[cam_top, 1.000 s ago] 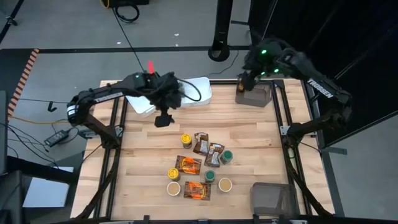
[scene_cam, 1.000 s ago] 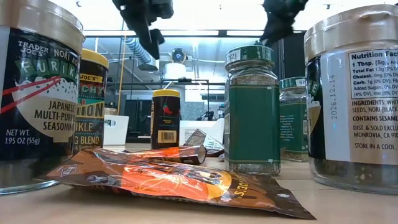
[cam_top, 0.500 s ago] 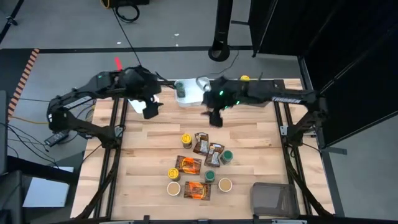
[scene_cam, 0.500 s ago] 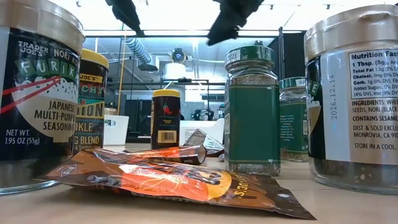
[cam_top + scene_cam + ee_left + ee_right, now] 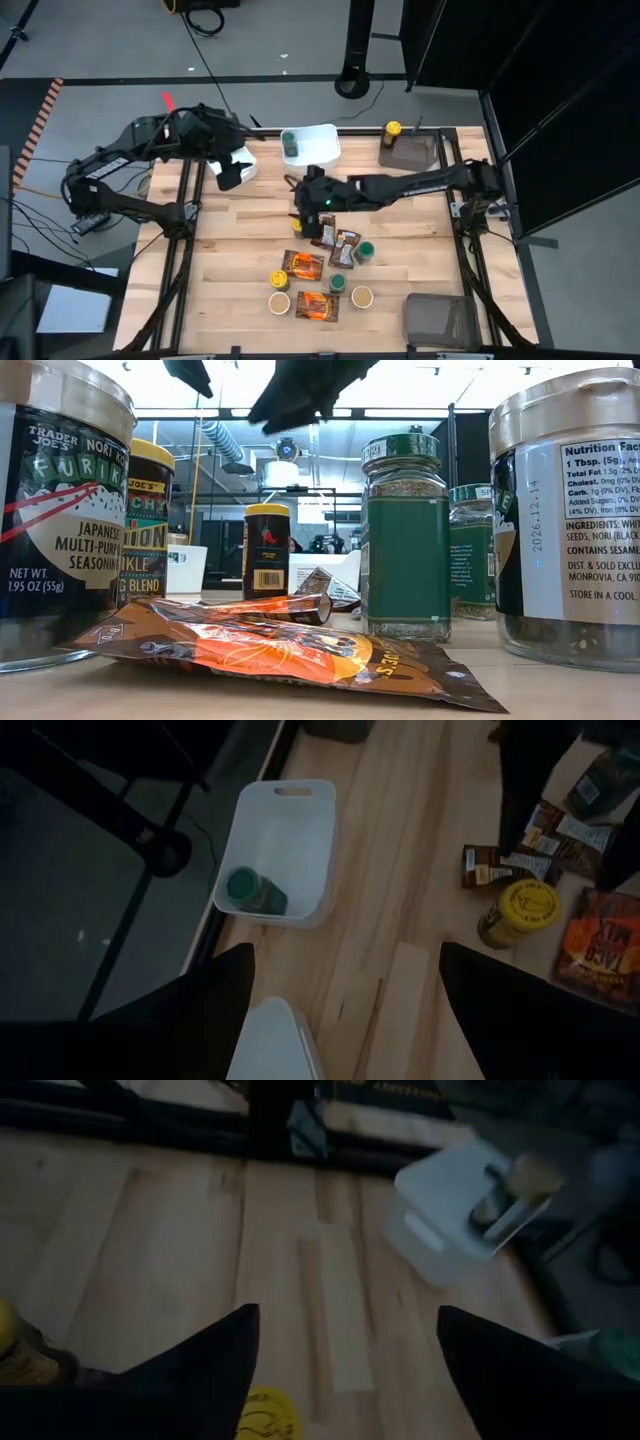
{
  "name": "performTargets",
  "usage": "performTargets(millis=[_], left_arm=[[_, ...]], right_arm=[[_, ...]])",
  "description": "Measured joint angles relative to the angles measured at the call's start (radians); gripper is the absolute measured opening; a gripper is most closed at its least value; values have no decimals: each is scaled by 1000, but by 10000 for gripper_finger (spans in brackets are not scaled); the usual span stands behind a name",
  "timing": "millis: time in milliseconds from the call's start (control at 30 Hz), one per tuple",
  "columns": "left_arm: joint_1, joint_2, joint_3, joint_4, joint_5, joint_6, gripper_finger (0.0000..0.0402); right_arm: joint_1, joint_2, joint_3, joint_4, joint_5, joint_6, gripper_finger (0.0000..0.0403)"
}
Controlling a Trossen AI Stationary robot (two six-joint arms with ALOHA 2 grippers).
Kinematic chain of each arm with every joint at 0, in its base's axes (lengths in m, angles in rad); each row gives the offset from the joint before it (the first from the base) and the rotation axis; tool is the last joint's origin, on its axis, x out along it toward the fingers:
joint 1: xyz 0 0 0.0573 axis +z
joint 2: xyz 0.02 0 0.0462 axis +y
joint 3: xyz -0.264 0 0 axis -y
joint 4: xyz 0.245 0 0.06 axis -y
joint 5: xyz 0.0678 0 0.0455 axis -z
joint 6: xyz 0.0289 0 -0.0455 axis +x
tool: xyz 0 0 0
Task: Sort spices by type
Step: Put the top yellow seasoning bottle into the top black bin
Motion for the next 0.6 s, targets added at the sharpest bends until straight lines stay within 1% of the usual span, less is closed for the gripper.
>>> performTargets(millis=[100, 200, 433, 600], left_arm=[[0, -6, 0, -38, 0, 1, 325], [0, -7, 0, -69, 0, 1, 325], [0, -13, 0, -82, 0, 0, 325], [0, -13, 0, -83, 0, 0, 325]], right_arm=[[10, 41, 0, 1, 2, 76, 337], [13, 74, 0, 3, 3, 143, 349], [13, 132, 0, -6, -19, 198, 340], [17, 137, 0, -54, -31, 217, 337]])
